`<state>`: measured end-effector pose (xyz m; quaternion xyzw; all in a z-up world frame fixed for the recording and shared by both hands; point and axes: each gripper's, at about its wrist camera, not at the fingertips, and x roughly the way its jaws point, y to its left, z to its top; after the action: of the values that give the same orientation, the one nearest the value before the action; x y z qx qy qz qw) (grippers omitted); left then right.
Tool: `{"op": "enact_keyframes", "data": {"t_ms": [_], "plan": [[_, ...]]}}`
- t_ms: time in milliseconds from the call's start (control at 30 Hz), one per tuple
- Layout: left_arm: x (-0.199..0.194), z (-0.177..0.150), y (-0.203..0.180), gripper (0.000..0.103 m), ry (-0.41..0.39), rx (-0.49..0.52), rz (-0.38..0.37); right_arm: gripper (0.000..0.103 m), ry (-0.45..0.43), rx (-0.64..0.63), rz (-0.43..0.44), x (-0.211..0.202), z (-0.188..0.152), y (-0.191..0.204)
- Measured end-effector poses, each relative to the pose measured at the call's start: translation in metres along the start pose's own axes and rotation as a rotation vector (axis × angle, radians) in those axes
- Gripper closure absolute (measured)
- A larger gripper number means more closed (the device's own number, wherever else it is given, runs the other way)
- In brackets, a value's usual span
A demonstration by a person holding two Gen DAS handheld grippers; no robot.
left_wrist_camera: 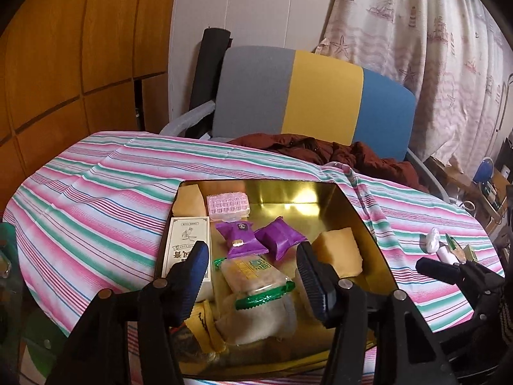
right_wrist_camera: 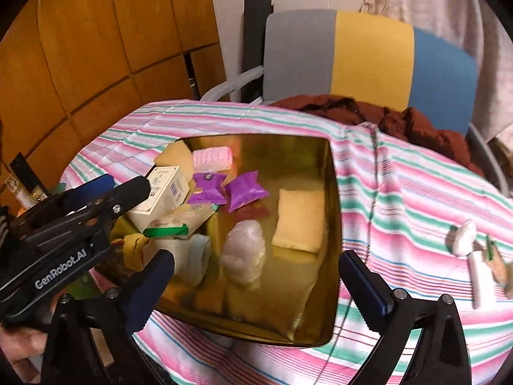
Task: Organize objects
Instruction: 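Release the cracker pack into the tray while the right gripper drops the plastic bag in, then move both grippers from the tray back toward the items on the cloth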
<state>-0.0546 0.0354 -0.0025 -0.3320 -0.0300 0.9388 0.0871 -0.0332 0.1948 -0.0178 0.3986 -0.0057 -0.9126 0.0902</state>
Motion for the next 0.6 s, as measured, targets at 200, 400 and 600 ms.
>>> {"op": "enact_keyframes", "data": {"t_ms": [200, 400, 600], "plan": [[-0.010, -0.003, -0.001, 0.045, -0.013, 0.009, 0.010, 0.000, -0.033, 0.025, -0.056, -0.009, -0.004, -0.002], [-0.014, -0.008, 0.001, 0.045, -0.004, 0.015, 0.029, 0.000, -0.060, 0.043, -0.127, -0.017, -0.006, -0.006], [-0.020, -0.015, -0.002, 0.045, 0.000, 0.030, 0.032, 0.000, -0.072, 0.058, -0.181, -0.021, -0.007, -0.011]]}}
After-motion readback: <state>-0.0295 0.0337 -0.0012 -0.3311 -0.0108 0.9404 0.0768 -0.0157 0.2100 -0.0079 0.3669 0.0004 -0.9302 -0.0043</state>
